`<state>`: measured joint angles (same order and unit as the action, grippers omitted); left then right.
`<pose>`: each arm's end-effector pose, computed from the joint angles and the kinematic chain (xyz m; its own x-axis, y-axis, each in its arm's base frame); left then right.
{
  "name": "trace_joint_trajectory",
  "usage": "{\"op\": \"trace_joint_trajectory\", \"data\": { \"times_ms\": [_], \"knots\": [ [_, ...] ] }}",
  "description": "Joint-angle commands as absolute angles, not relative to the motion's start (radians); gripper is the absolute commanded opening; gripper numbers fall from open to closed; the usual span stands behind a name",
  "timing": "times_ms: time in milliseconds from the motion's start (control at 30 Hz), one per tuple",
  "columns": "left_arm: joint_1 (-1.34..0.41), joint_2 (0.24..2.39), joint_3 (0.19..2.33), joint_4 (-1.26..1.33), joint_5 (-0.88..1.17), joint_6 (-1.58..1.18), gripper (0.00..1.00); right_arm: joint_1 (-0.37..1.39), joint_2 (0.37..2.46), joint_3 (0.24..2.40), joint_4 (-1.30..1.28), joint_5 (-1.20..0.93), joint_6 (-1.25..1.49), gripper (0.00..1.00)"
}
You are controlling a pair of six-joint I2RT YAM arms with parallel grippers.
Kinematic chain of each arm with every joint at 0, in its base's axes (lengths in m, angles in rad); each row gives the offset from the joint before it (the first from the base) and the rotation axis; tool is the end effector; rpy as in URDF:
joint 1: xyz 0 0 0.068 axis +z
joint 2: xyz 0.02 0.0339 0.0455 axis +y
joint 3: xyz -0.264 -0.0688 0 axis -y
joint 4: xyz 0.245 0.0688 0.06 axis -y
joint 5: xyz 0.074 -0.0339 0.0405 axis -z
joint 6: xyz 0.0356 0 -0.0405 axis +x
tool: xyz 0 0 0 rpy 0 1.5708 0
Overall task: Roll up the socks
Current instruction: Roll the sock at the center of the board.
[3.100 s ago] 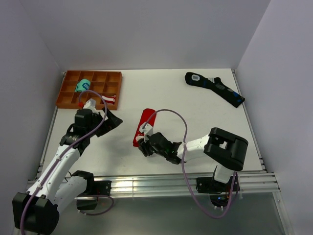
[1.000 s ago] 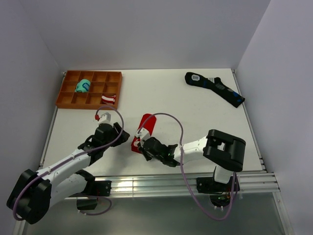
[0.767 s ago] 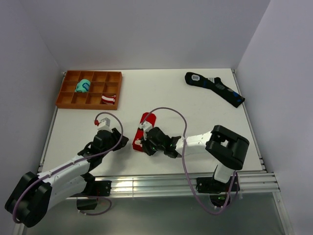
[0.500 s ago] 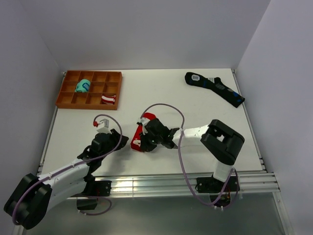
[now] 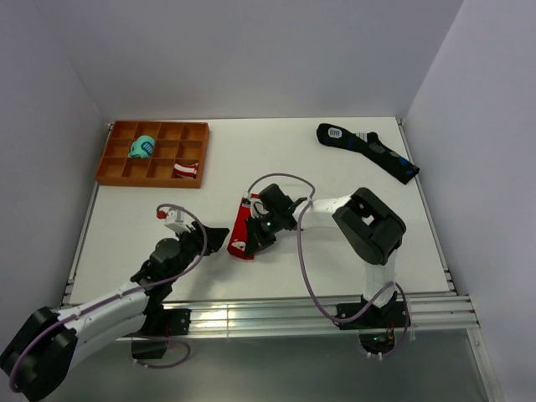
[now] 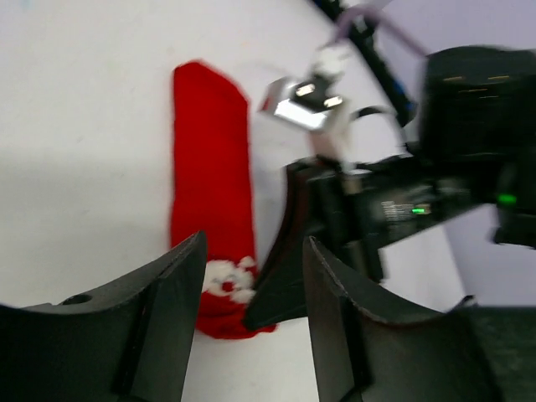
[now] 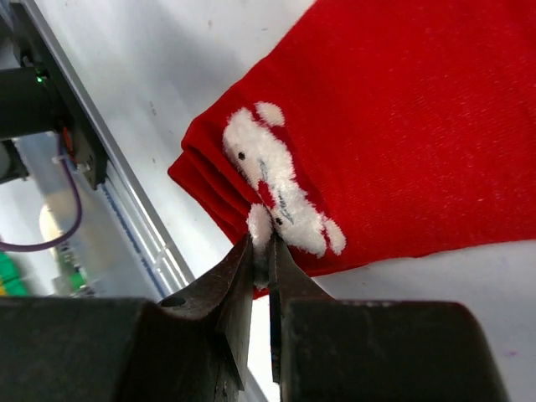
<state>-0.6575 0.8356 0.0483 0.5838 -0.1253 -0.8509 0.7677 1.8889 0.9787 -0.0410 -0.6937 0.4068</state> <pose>0.1336 -0.0976 0.1560 -0.4885 -0.5653 -0.6647 0.2156 0.6599 -0.7197 0.2426 0.2658 0.1251 -0.8549 -0.4024 -0.3274 -0.5040 0.4950 0.7078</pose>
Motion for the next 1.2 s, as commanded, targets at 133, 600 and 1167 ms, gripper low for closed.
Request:
{"op": "trace_joint_trajectory", "data": {
  "times_ms": [133,600,1167],
  "knots": [
    [-0.715,0.66,-0.16,0.667,-0.209,-0.833,0.55,0.735,1.971,1.075,-0.221,-0.802,0.39,0.09],
    [-0.98,1.097,-0.037,0.705,-0.476,-0.874,0.59,0.638,2.0,1.192,-0.406,-0.861,0.336,0.08],
    [-0.983,1.225,-0.028,0.848,-0.473,-0.824,0.54,0.586,2.034,1.229,-0.483,-0.922,0.302,0.08]
  ]
}}
